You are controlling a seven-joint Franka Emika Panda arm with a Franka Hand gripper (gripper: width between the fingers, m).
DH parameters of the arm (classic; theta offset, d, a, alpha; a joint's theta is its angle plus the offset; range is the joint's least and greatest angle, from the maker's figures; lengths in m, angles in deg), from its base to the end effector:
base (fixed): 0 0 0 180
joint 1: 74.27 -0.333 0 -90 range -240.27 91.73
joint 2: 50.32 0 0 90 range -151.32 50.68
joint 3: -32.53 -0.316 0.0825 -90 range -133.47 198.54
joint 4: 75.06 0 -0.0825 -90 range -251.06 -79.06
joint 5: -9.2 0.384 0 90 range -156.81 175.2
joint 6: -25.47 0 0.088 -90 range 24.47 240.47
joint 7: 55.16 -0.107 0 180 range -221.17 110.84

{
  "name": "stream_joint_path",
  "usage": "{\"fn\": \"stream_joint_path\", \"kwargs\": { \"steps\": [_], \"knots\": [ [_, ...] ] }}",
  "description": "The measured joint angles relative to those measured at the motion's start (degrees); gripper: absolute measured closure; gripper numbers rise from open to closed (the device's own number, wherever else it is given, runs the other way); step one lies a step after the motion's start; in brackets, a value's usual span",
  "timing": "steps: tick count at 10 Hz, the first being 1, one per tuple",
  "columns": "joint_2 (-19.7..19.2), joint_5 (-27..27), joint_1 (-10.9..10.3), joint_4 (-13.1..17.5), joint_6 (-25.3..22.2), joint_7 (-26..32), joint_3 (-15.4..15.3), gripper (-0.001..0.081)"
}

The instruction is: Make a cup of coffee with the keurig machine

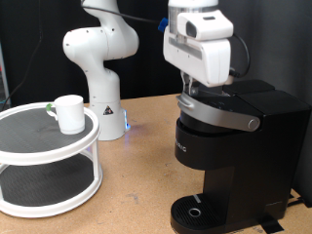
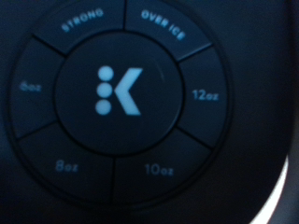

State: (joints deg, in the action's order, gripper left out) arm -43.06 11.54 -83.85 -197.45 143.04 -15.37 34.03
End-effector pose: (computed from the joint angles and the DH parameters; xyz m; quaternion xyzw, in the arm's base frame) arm 0.5117 0.0745 0.4654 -0.9172 -0.3973 -0.0259 0.0134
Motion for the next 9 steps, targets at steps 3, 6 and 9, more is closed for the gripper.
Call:
{"fn": "stream_joint_path", "kwargs": {
  "steps": [3, 6, 9],
  "knots": [
    [-0.24, 0.00, 0.09, -3.15, 3.76, 0.04, -0.04, 0.0802],
    [-0.73, -0.01, 0.09, -5.10, 6.79, 0.05, -0.26, 0.0802],
    [-0.63, -0.01, 0.09, -5.34, 7.26, 0.06, -0.25, 0.0802]
  ]
}}
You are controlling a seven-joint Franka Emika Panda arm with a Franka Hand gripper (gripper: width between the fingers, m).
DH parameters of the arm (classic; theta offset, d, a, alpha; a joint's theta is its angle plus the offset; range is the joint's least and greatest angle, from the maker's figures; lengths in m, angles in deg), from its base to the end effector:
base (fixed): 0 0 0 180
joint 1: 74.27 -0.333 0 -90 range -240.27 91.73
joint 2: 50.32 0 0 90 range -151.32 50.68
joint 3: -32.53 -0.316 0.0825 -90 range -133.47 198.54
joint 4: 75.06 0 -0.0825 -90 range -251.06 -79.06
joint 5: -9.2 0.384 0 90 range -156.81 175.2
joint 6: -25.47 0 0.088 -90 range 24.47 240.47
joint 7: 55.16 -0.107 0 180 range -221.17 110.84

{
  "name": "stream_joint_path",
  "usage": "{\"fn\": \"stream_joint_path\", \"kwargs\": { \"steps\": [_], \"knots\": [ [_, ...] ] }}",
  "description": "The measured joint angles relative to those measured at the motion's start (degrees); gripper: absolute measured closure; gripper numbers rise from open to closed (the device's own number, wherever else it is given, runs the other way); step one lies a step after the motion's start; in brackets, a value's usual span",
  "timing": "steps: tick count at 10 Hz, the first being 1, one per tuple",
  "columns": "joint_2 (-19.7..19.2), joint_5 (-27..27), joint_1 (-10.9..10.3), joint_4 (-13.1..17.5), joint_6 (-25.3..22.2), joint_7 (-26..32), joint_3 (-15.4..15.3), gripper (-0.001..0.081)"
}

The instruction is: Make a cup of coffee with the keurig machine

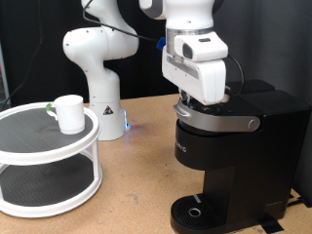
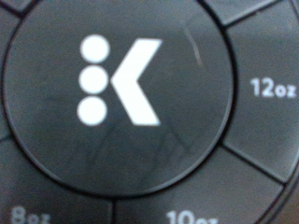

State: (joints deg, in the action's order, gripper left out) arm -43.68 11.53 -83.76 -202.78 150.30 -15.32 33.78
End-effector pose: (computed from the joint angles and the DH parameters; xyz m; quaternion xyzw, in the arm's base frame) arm 0.5062 0.0747 0.4278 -0.9171 -0.3970 -0.0364 0.0087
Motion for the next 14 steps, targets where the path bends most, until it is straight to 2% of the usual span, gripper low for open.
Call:
{"fn": "stream_joint_path", "kwargs": {
  "steps": [1, 4, 8, 9, 12, 14],
  "knots": [
    [0.22, 0.04, 0.00, -0.80, 2.60, -0.05, 0.00, 0.0802],
    [2.83, 4.22, -0.02, -6.85, 16.86, 3.00, 0.08, 0.0802],
    [4.78, 6.39, -0.03, -10.57, 22.61, 4.33, 0.12, 0.0802],
    [5.08, 7.45, -0.16, -11.62, 25.26, 4.80, 0.12, 0.0802],
    [6.07, 16.98, -2.98, -16.11, 36.94, 14.10, 1.36, 0.0802],
    [7.56, 19.78, -4.02, -17.98, 38.26, 17.19, 1.82, 0.0802]
  ]
}}
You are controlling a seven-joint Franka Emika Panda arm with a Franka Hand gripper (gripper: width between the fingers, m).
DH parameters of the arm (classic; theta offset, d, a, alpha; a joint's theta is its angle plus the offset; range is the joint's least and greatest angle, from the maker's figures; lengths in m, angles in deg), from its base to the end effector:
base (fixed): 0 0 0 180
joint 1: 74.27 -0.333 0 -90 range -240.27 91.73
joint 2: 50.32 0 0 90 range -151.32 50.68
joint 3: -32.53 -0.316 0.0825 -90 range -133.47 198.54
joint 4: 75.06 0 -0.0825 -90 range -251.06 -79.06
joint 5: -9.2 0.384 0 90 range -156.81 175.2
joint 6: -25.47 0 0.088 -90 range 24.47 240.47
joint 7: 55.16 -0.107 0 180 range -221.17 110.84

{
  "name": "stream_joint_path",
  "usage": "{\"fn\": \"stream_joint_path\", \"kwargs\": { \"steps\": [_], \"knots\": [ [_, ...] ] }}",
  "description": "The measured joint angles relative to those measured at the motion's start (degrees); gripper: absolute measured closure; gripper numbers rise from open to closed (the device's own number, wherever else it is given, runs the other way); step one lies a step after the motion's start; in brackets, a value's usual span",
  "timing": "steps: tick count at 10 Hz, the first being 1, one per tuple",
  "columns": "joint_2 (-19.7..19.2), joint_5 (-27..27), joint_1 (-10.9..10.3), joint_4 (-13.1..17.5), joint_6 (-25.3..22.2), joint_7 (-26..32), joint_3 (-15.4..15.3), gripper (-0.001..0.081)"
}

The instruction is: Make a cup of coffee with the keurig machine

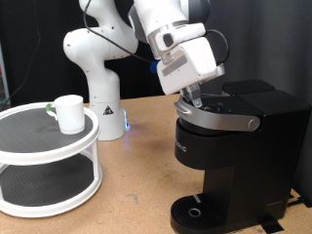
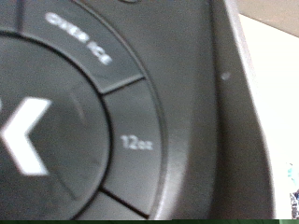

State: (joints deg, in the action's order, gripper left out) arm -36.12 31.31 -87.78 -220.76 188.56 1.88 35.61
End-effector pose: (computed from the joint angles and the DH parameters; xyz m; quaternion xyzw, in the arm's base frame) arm 0.4691 0.0657 0.4185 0.8751 0.3892 0.2877 0.0041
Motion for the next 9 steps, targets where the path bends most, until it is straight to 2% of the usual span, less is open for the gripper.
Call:
{"fn": "stream_joint_path", "kwargs": {
  "steps": [4, 9],
  "knots": [
    [2.65, 0.58, -0.47, -3.19, 2.13, 0.41, -0.11, 0.0802],
    [3.43, 0.77, -0.75, -5.19, 5.02, 0.40, -0.33, 0.0802]
  ]
}}
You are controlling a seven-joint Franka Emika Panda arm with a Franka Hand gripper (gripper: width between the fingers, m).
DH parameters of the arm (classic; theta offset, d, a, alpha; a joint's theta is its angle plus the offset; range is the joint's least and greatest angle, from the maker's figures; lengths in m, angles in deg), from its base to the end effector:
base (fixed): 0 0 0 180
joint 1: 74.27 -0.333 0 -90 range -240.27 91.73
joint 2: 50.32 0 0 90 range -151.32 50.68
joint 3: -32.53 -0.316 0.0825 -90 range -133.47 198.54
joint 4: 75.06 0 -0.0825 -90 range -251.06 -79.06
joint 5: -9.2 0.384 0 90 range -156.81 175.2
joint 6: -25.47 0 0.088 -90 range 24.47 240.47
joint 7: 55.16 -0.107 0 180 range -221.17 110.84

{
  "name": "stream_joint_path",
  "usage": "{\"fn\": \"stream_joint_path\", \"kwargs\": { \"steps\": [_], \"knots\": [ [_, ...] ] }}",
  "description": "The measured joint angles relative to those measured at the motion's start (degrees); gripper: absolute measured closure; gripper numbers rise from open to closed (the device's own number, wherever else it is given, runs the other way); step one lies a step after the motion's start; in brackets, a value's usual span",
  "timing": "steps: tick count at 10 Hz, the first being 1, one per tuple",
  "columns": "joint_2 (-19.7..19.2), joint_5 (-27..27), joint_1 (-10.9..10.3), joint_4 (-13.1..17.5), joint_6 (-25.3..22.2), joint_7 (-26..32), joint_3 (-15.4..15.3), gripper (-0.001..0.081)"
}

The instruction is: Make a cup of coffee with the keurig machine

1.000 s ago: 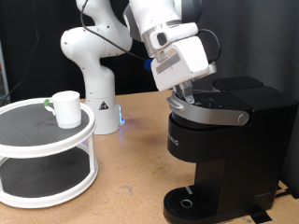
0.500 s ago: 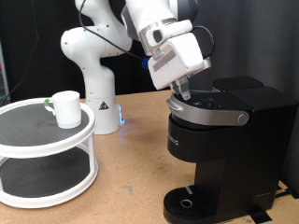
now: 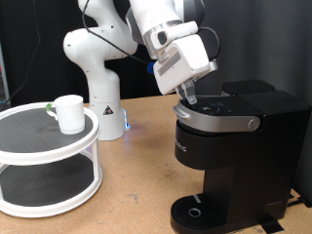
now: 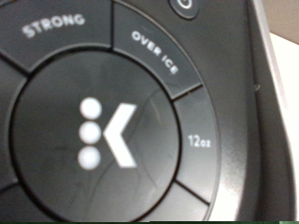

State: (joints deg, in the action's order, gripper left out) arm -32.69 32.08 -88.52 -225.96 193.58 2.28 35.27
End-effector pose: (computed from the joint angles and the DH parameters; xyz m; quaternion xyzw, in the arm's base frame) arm 0.4450 0.0650 0.4143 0.8691 0.3856 0.3094 0.0180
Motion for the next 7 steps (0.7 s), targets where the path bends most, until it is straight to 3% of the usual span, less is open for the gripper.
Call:
{"fn": "stream_joint_path", "kwargs": {
  "steps": [4, 7],
  "knots": [
    [1.03, 0.01, -0.30, -1.45, 1.29, 0.10, 0.11, 0.0802],
    [1.84, 1.28, -2.05, -2.63, 2.81, 2.24, 1.46, 0.0802]
  ]
}}
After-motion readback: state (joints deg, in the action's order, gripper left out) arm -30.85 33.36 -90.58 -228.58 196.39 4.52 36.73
